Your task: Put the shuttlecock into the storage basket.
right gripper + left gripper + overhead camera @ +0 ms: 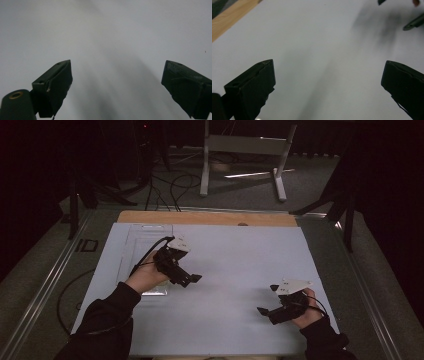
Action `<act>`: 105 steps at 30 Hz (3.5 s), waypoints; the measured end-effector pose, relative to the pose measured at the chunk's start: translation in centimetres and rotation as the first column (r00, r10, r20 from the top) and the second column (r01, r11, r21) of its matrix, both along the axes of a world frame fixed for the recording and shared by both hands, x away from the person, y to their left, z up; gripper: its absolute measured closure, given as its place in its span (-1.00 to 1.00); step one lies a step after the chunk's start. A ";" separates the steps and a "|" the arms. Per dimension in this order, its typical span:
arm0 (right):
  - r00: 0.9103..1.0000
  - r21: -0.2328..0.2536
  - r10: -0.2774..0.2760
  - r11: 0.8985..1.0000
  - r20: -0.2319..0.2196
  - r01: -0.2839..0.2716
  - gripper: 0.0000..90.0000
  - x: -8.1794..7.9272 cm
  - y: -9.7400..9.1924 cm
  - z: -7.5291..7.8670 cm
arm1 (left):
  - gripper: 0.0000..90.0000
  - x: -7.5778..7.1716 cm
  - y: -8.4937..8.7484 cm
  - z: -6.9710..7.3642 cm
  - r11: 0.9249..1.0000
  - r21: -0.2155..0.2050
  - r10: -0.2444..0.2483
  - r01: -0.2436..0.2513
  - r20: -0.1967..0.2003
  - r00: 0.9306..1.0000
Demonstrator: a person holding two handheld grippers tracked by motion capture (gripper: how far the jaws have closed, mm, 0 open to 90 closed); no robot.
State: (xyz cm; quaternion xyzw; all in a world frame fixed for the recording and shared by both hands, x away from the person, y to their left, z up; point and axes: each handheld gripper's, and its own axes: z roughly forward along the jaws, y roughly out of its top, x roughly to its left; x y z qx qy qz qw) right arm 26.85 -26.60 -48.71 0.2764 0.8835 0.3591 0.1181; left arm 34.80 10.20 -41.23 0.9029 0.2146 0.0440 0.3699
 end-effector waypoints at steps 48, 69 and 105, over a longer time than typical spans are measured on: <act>1.000 0.067 0.021 0.998 -0.001 -0.021 -0.78 -0.6 -0.3 -0.8 | -1.00 -6.4 0.7 -6.1 0.983 -0.148 -0.119 0.112 -0.045 0.992; 1.000 0.092 0.014 0.996 -0.005 -0.013 -0.78 -1.8 -1.2 -1.4 | -1.00 -9.9 5.5 -9.2 0.991 -0.132 -0.004 -0.006 -0.078 0.997; 0.997 0.161 -0.079 0.984 0.002 0.077 -0.76 -1.6 -2.2 -2.4 | -1.00 -11.1 11.3 -11.6 0.927 -0.171 0.329 -0.334 -0.057 0.943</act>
